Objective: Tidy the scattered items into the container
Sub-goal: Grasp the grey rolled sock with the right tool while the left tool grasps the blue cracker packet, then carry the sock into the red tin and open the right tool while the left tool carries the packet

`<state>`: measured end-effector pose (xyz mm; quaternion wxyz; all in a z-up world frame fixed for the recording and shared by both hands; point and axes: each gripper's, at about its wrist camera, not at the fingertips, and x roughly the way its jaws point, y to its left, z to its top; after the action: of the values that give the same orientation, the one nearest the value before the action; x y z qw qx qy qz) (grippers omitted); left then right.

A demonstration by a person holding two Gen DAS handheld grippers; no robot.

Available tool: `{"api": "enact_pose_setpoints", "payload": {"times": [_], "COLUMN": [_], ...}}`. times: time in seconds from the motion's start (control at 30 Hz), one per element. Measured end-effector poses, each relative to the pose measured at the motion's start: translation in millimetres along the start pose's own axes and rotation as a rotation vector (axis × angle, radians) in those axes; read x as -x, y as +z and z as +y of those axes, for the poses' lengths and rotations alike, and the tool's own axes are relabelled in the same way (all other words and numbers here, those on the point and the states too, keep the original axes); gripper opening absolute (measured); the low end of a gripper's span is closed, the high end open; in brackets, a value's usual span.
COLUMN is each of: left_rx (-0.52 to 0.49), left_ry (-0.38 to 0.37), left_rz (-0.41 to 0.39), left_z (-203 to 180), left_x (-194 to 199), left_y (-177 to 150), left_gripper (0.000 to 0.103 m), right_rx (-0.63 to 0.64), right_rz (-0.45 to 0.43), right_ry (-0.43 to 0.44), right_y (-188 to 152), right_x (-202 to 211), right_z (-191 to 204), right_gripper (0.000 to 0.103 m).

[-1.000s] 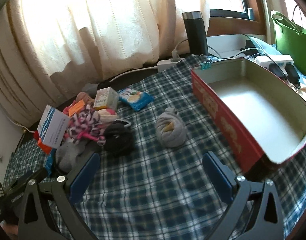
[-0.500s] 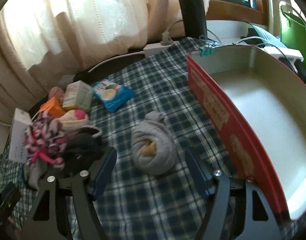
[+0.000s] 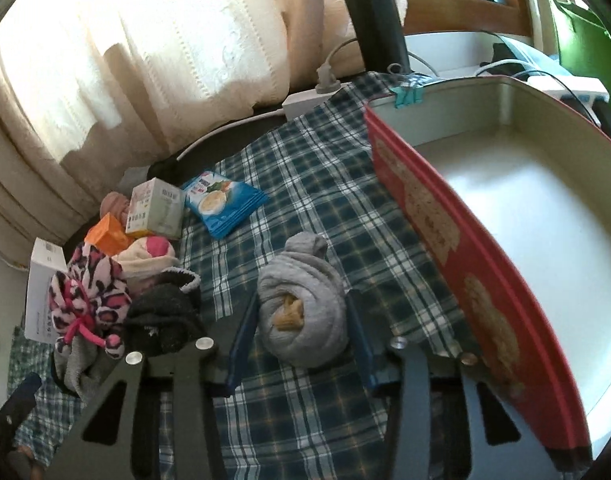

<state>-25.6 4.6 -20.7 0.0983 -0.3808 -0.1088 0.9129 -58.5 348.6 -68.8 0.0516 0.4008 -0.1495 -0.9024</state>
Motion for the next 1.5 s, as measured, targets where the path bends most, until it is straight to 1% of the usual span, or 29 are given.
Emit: {"api": "enact_pose_setpoints", "payload": {"times": [0.1,0.2,0.27,0.37,0.47,0.6,0.63,0.67,0.7,0.77,0.8,0.83,0.93,1.1,1.33,1.5], "left_rx": [0.006,-0.012,-0.035,-0.084,-0.114,-0.048,-0.029,-0.021,-0.014,0.004,0.005,0.002,0.029,0.024,-0.006,-0.009], "left_ry": [0.062,0.079,0.108,0.177,0.212,0.169,0.153,0.138,0.116,0.067,0.069,0.077,0.040,0.020,0.007,-0.008], "left_rz": [0.003,0.028,0.048,0.071,0.089,0.103,0.106,0.110,0.115,0.126,0.124,0.119,0.113,0.060,0.019,-0.002], "left_z": [7,5,-1,-11,-18,-7,-3,0,2,5,6,6,10,9,-12,-25], "left_x": [-1,-8,-17,-35,-53,-64,-62,-62,-60,-60,-59,-58,-54,-28,3,21], "left_y": [2,3,6,11,16,19,20,19,18,16,15,15,14,12,3,-1], "left_gripper": [0.103,0.103,0.103,0.103,0.103,0.103,0.099,0.091,0.085,0.056,0.049,0.047,0.045,0.044,0.044,0.044], "right_rx": [0.018,0.044,0.053,0.049,0.044,0.047,0.049,0.049,0.049,0.047,0.045,0.044,0.042,0.039,0.020,-0.018], "right_rz": [-0.016,-0.031,-0.034,-0.034,-0.033,-0.033,-0.033,-0.032,-0.031,-0.031,-0.031,-0.031,-0.032,-0.064,-0.159,-0.241], "right_ry": [0.003,0.007,0.010,0.015,0.018,0.019,0.019,0.018,0.018,0.018,0.017,0.017,0.020,0.021,0.044,0.027], "right_y": [-1,-2,-3,-3,-3,-3,-3,-3,-3,-3,-3,-3,-3,-2,1,1], "right_x": [3,6,7,8,8,8,8,7,7,7,7,7,8,14,33,56], "right_z": [3,9,11,10,9,9,9,9,9,8,8,8,7,6,2,-7], "right_gripper": [0.047,0.048,0.048,0.048,0.048,0.048,0.048,0.048,0.048,0.048,0.048,0.048,0.048,0.048,0.048,0.048]}}
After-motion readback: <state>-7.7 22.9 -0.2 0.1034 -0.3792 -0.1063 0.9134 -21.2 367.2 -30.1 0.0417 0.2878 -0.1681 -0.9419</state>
